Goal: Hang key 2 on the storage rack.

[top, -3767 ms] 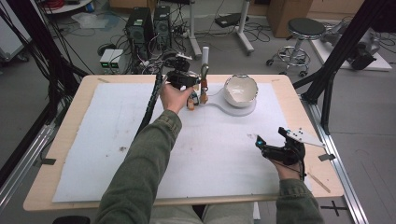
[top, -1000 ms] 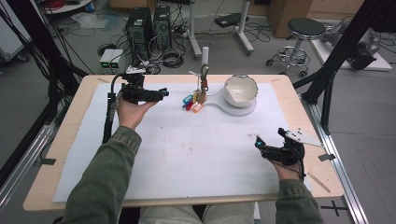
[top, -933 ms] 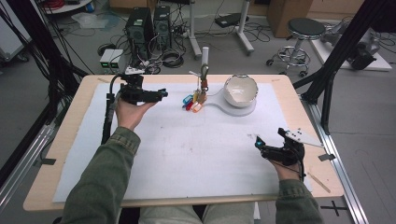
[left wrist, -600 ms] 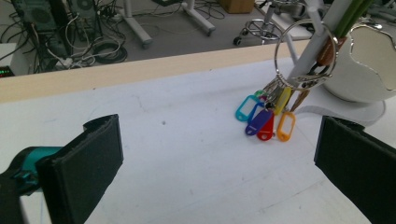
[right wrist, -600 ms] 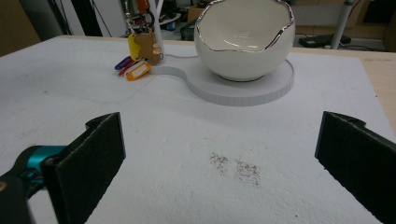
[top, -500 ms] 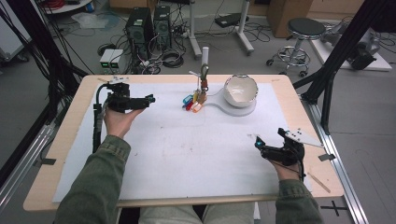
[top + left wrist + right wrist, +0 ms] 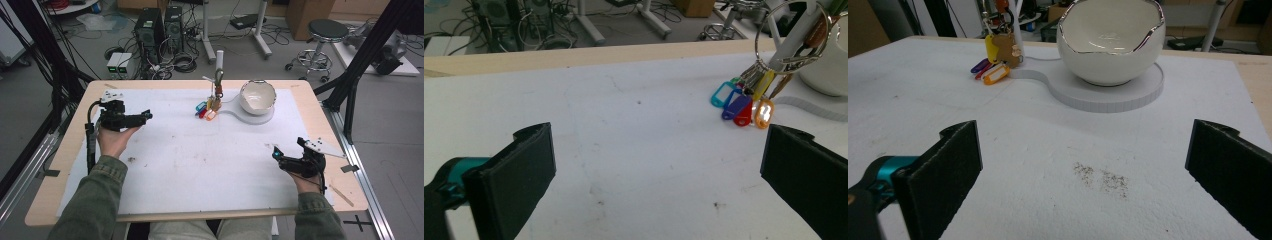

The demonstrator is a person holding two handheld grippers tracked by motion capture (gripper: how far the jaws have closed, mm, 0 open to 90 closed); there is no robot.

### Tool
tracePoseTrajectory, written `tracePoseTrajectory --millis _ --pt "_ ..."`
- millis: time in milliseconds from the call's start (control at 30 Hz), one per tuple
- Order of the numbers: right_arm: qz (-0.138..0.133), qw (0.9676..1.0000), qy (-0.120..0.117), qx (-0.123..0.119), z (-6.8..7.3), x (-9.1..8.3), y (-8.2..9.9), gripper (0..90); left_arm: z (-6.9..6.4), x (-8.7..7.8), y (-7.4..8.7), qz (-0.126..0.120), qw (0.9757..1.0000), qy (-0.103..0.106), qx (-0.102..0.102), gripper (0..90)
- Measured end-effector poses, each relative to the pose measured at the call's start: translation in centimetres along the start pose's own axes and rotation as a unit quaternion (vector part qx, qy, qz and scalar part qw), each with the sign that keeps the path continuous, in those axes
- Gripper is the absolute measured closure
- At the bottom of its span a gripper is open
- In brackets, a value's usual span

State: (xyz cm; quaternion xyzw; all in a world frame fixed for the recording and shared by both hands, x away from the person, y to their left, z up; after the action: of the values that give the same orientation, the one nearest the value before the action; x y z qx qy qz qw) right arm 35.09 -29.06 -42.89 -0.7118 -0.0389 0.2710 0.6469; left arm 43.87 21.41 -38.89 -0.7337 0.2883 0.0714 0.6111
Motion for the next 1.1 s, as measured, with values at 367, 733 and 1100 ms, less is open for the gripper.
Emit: tracePoseTrajectory --millis 367,733,1100 --pt "0.002 1.0000 0.000 0.001 0.1 0.0 0.0 0.7 1.5 -1.9 1.4 -0.030 0.9993 -0.012 0.018 1.7" --pt "0.003 1.0000 0.000 0.002 0.2 0.0 0.0 0.8 3.5 -4.1 3.4 -0.072 0.9973 -0.013 0.008 1.7" --pt "0.000 1.0000 0.003 0.002 0.0 -0.1 0.0 0.7 4.9 -5.8 5.9 -0.099 0.9949 -0.009 0.016 1.7"
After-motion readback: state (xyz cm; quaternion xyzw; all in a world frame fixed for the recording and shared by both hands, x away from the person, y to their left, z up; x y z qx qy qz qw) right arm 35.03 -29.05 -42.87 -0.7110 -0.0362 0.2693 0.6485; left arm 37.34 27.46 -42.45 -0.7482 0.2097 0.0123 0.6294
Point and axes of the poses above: each handheld gripper's, and its own axes: x roughly forward along the jaws, y roughly out of its underside, z roughly to its left, the point moved 6 cm from there along x, roughly forward along the jaws, and after that the axes turned 6 degrees about -x, right-handed, at the moved point
